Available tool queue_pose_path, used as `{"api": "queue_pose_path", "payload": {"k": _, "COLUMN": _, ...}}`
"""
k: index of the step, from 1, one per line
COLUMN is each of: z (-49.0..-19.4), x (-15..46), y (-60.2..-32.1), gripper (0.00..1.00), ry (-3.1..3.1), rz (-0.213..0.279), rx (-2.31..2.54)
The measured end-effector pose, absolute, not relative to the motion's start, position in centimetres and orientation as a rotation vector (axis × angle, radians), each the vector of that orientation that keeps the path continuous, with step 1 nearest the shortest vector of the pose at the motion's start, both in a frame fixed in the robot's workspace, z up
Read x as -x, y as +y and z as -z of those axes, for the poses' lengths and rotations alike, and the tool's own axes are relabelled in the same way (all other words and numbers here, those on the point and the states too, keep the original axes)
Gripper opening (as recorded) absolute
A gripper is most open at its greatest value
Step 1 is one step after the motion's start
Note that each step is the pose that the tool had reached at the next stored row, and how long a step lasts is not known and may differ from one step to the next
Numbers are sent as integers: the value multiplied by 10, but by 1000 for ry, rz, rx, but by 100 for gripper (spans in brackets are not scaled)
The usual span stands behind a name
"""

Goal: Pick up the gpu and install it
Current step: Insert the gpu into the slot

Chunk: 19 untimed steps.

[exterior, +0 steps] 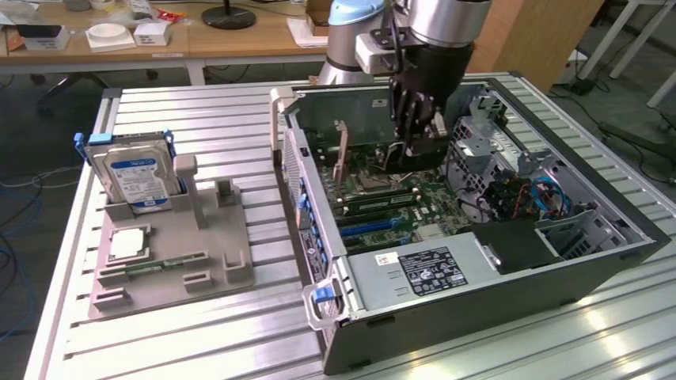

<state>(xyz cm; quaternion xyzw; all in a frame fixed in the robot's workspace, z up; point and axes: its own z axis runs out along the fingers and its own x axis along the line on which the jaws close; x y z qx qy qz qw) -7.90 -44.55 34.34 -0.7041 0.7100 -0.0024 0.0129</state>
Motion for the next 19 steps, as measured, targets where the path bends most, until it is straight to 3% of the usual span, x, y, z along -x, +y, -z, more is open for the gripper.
{"api": "queue_pose_path", "payload": {"k": 19, "z": -311, "x": 89, "y": -455, "gripper": 26, "ry": 2213, "rz": 11, "rx": 2190}}
